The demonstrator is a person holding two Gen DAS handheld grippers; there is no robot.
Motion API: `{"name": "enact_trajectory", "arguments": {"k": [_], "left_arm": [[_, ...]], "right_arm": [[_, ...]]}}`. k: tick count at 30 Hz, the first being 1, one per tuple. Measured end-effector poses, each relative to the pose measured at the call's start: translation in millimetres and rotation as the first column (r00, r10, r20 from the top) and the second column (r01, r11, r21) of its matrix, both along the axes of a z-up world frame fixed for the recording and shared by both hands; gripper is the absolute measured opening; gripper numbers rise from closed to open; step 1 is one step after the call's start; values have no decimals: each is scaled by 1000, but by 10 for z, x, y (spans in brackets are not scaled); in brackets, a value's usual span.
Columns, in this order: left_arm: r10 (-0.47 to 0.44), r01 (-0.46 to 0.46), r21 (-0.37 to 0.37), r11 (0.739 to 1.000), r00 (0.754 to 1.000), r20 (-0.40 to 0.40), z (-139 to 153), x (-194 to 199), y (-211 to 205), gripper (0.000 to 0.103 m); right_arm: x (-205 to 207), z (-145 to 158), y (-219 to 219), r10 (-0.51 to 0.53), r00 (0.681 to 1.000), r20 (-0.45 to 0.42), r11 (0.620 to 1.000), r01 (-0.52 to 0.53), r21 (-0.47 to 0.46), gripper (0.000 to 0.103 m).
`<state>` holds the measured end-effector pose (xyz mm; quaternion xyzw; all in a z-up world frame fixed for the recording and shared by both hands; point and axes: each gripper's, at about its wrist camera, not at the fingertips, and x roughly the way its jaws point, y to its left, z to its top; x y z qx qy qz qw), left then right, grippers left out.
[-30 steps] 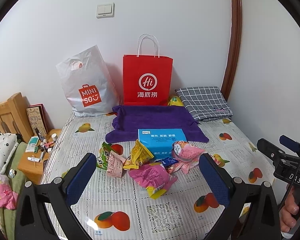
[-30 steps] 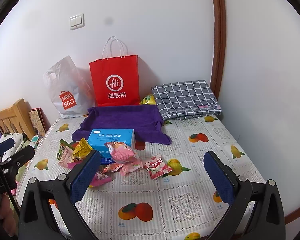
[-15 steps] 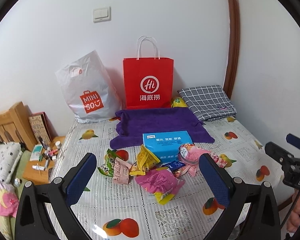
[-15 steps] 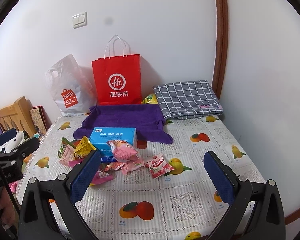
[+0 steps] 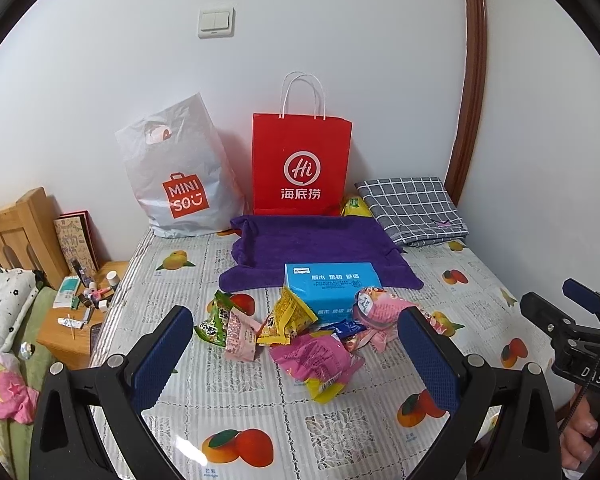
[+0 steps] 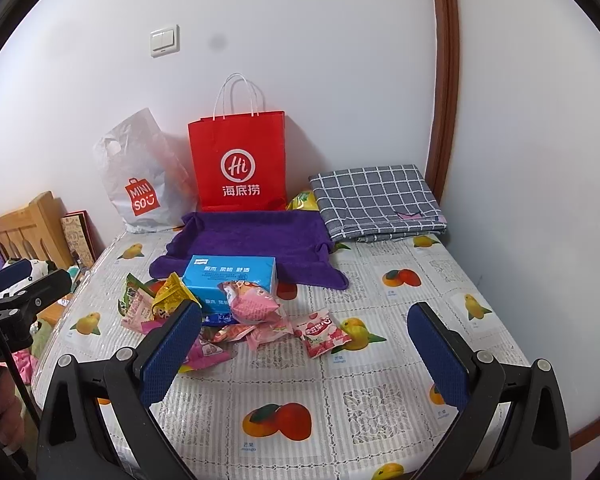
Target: Organize snacks
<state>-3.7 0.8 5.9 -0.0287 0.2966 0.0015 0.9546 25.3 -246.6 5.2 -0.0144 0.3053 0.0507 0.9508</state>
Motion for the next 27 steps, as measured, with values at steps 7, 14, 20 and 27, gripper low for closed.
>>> {"name": "enact_trajectory", "arguments": {"k": [7, 14, 20, 27], "left_arm": [[-8, 8, 3, 1000, 1000, 7, 19, -82, -109, 103], [-8, 8, 14, 1000, 1000, 14, -10, -128, -142, 103], [-4, 4, 20, 1000, 1000, 19, -24, -135, -169, 103], [-8, 8, 10, 1000, 1000, 19, -37, -139, -188, 103]], "right_arm": [[-23, 10, 7, 0, 1000, 3, 1000, 0, 1, 101], [-53, 25, 4, 4, 1000, 10, 1000, -4, 2, 101], [-79, 32, 3, 5, 1000, 17, 1000, -5, -1, 101], [-76, 23, -7, 2, 1000, 15, 1000, -2, -5, 101]]}}
